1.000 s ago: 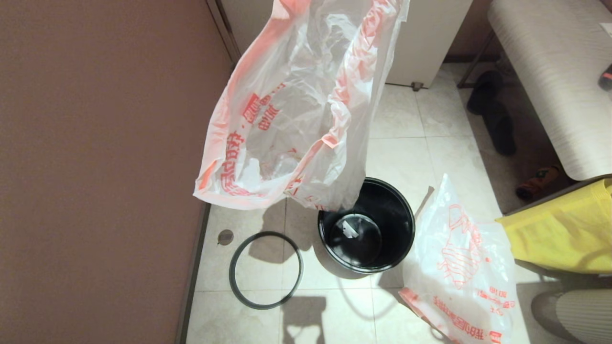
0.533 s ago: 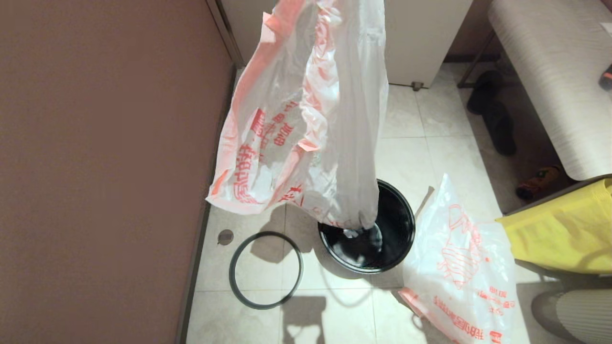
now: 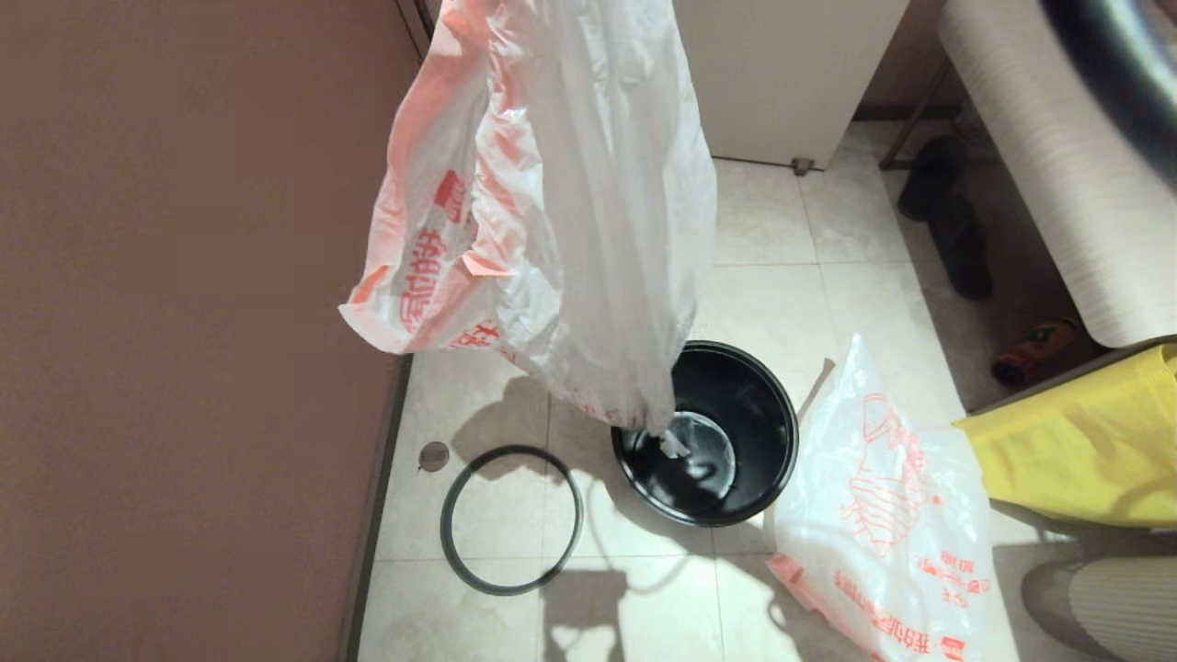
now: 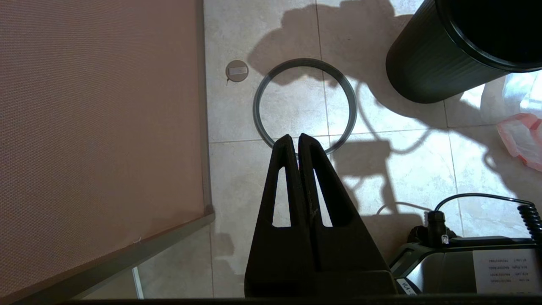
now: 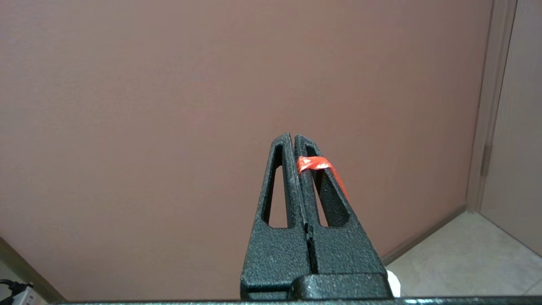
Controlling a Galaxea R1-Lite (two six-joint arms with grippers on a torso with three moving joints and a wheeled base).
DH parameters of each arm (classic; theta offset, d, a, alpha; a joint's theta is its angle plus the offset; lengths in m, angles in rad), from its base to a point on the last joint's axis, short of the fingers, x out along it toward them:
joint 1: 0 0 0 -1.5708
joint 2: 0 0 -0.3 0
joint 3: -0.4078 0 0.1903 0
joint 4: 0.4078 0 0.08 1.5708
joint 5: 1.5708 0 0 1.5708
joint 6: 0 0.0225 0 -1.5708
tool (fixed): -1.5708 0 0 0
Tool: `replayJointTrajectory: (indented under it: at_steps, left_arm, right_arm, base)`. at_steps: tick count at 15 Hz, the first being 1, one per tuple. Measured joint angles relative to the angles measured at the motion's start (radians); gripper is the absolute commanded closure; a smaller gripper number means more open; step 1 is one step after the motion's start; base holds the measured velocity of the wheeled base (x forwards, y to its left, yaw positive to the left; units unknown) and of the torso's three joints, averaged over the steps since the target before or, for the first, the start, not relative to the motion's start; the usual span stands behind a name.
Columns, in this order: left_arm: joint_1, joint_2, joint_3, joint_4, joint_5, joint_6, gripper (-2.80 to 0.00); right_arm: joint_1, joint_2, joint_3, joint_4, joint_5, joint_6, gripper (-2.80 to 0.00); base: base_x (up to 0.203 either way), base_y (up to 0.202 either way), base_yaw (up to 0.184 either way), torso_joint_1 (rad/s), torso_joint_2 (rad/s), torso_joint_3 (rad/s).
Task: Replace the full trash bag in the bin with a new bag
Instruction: Place the trash bag on the floor
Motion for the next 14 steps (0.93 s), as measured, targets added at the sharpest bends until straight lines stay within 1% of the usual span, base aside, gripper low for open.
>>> replayJointTrajectory:
  at_steps: [4,8,11,12,14]
  left_arm:
    - [0.0,0.0,0.0,0.0,0.0,0.0,0.0]
    - [0.0,0.0,0.0,0.0,0.0,-0.001,0.0]
    - [0.0,0.0,0.0,0.0,0.0,0.0,0.0]
    - [0.0,0.0,0.0,0.0,0.0,0.0,0.0]
    - [0.0,0.0,0.0,0.0,0.0,0.0,0.0]
  right_arm:
    - [0.048,0.02,0.0,-0.001,0.0,0.0,0.0]
    - [0.055,0.07,0.0,0.006,0.001,0.0,0.0]
    - [-0.003,0.149,0.002,0.009,0.012,0.005,0.0]
    - [-0.034,0.189,0.002,0.006,0.026,0.01,0.0]
    - [-0.113,0.279,0.002,0.004,0.087,0.016,0.0]
  base:
    - [0.0,0.0,0.0,0.0,0.0,0.0]
    - [0.0,0.0,0.0,0.0,0.0,0.0]
    - [0.0,0.0,0.0,0.0,0.0,0.0]
    - [0.0,0.0,0.0,0.0,0.0,0.0]
    - [0.0,0.0,0.0,0.0,0.0,0.0]
